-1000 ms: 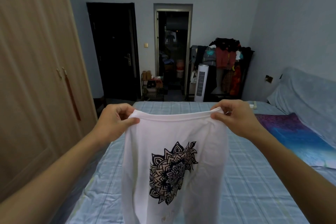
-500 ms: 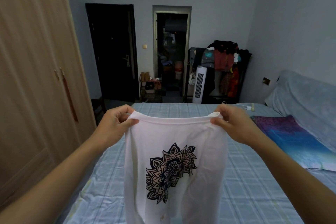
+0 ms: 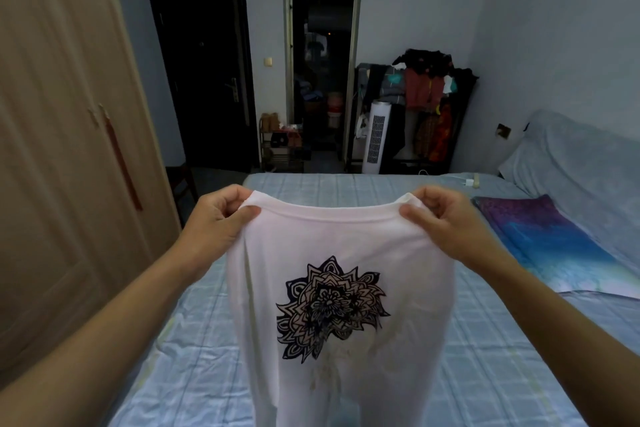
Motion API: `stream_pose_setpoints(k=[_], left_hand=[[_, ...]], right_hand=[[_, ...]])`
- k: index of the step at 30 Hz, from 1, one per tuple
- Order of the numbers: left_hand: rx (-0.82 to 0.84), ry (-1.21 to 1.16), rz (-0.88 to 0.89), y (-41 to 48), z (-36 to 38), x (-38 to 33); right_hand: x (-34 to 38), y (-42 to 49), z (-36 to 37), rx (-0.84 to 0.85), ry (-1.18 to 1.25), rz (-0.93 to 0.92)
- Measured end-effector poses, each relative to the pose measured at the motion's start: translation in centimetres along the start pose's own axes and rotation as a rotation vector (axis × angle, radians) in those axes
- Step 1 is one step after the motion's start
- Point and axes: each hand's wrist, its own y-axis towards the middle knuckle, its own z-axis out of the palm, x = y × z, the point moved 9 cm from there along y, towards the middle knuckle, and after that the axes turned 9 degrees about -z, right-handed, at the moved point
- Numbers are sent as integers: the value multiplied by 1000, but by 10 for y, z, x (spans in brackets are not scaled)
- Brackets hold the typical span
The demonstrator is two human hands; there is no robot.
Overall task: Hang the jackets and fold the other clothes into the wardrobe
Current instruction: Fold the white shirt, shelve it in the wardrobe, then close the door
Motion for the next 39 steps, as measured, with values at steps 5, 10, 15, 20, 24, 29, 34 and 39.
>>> stream_pose_setpoints(k=[5, 10, 15, 20, 24, 29, 34, 39], left_hand=[[-4, -68, -49, 1, -13, 29], [-7, -21, -56, 14, -19, 47], [7, 30, -57, 40, -2, 60], [-21, 114, -74, 93, 17, 83], [-112, 264, -76, 156, 34, 111], [-194, 430, -70, 258, 63, 138], [-264, 402, 19, 325, 62, 102], [-291, 307, 175, 338, 52, 39]], right_hand=[[4, -5, 15, 58, -47, 11], [-11, -8, 37, 196, -148, 57], [-42, 4, 44, 189, -222, 35], [-103, 42, 55, 116, -248, 31], [-163, 78, 70, 47, -234, 18], [-243, 145, 86, -9, -233, 84], [-251, 214, 52, -162, -226, 21], [-209, 251, 11, -224, -218, -130]])
